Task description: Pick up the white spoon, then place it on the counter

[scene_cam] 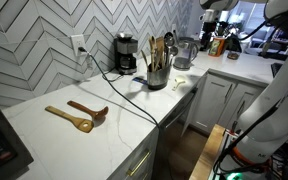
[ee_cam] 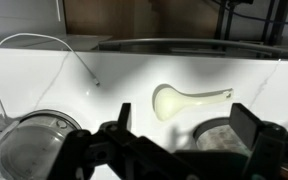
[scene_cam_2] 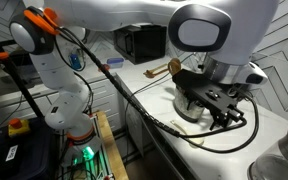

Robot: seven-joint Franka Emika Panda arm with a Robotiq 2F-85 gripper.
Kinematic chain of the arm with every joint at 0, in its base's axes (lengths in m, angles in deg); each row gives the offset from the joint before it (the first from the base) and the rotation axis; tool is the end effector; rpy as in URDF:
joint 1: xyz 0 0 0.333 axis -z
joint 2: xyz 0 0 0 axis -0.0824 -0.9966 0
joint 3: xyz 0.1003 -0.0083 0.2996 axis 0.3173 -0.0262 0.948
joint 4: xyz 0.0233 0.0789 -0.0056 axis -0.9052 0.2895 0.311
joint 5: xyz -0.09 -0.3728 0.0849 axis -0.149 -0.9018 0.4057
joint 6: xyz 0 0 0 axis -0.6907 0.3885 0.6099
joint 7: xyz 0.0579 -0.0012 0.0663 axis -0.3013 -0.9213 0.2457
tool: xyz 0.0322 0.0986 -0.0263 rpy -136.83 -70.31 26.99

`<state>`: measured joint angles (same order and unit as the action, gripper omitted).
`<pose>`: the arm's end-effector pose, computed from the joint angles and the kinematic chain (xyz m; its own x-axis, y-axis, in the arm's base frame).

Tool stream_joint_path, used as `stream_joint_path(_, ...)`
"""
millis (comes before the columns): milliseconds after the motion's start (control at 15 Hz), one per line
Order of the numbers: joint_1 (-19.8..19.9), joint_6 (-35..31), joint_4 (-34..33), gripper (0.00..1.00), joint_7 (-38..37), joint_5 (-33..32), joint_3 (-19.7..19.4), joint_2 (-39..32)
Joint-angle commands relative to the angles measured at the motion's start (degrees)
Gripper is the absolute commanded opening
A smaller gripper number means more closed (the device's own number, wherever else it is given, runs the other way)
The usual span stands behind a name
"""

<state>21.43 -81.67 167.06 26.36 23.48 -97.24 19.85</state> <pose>0.3844 -0.3934 0.5749 0.9950 0.0994 -0.0018 0.0992 -0.9935 -0.0565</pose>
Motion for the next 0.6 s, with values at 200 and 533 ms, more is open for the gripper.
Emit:
stream_joint_path(200,-2.8,3.4,2.4,1.00,-2.5,0.4,-1.2,6.4)
stream_joint_path(533,-3.6,3.2,0.6,1.00,-3.0,0.0,-1.7,5.7)
